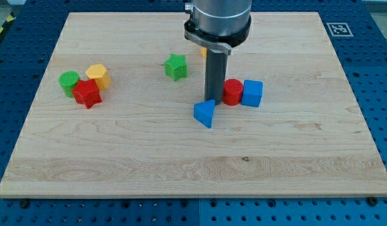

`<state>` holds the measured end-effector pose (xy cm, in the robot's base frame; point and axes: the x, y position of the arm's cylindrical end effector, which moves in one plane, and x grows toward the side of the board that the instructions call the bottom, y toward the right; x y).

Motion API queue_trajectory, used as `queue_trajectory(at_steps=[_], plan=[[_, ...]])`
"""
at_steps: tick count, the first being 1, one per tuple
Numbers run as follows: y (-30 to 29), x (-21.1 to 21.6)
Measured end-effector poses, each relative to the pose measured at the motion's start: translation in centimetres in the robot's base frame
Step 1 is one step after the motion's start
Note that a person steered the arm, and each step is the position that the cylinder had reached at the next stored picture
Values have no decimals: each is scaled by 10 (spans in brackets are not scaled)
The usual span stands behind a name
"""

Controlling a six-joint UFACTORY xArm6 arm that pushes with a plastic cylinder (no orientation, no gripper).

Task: Move the blue cube up a bit

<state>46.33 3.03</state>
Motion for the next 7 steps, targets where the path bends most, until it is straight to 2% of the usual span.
queue_trajectory(at_steps=[1, 3, 7], plan=[[0, 13], [65, 16], [73, -24]])
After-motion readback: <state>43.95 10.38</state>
